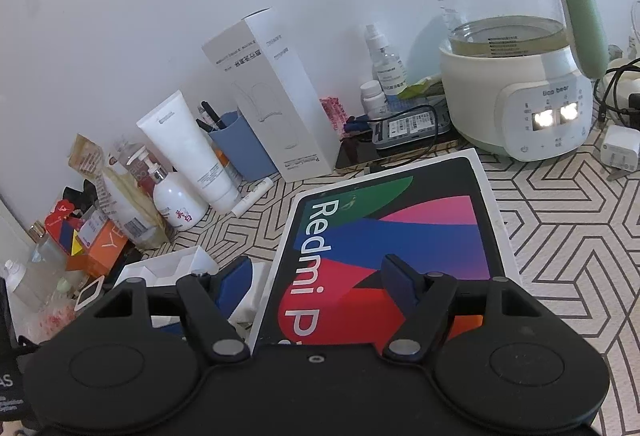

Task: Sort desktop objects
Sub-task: 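Close the left gripper on the small white charger, then carry the charger into the white tray and open the left gripper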

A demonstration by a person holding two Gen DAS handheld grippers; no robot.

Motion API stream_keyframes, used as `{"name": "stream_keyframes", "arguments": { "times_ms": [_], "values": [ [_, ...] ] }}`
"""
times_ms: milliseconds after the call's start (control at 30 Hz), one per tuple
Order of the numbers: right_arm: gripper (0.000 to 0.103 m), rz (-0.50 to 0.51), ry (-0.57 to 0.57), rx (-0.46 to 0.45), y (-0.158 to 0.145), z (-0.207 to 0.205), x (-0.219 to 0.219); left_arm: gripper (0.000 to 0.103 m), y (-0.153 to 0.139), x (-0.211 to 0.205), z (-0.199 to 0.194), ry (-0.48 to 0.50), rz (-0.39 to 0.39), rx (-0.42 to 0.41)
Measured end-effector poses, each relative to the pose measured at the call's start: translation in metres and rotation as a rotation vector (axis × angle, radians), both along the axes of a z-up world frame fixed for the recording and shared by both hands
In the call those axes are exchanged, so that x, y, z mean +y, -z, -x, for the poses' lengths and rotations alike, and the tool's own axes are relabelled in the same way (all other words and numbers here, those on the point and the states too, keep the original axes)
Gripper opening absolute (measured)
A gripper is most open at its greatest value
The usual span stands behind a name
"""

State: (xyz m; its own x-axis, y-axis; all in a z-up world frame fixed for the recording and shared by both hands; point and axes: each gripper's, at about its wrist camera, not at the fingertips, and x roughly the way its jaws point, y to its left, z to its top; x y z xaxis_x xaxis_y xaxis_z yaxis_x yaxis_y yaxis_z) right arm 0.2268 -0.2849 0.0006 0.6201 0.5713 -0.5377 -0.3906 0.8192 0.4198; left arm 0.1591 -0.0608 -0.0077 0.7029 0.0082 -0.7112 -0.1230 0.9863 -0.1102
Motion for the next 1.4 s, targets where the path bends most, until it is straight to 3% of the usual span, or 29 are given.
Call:
{"name": "stream_keyframes", "arguments": {
  "times_ms": [500, 633, 867, 1033, 1400],
  "values": [
    [0.076, 0.032, -0.037, -0.014, 0.0, 0.004, 0.016, 0.041, -0.027, 0.003, 0.037, 0.047, 0.05, -0.068],
    [0.076, 0.041, -0.053, -0.021, 0.0, 0.007, 0.022, 0.041, -0.033, 0.032, 0.053, -0.015, 0.038, -0.094],
    [0.077, 0.054, -0.11, -0.043, -0.004, 0.011, 0.026, 0.041, -0.025, 0.09, 0.073, -0.118, 0.088, -0.101],
    [0.076, 0.074, -0.128, -0.057, -0.005, 0.015, 0.031, 0.041, -0.018, 0.095, 0.074, -0.159, 0.028, -0.103],
    [0.076, 0.093, -0.138, -0.06, -0.003, 0.018, 0.036, 0.041, 0.001, 0.102, 0.058, -0.171, 0.038, -0.039]
  ]
}}
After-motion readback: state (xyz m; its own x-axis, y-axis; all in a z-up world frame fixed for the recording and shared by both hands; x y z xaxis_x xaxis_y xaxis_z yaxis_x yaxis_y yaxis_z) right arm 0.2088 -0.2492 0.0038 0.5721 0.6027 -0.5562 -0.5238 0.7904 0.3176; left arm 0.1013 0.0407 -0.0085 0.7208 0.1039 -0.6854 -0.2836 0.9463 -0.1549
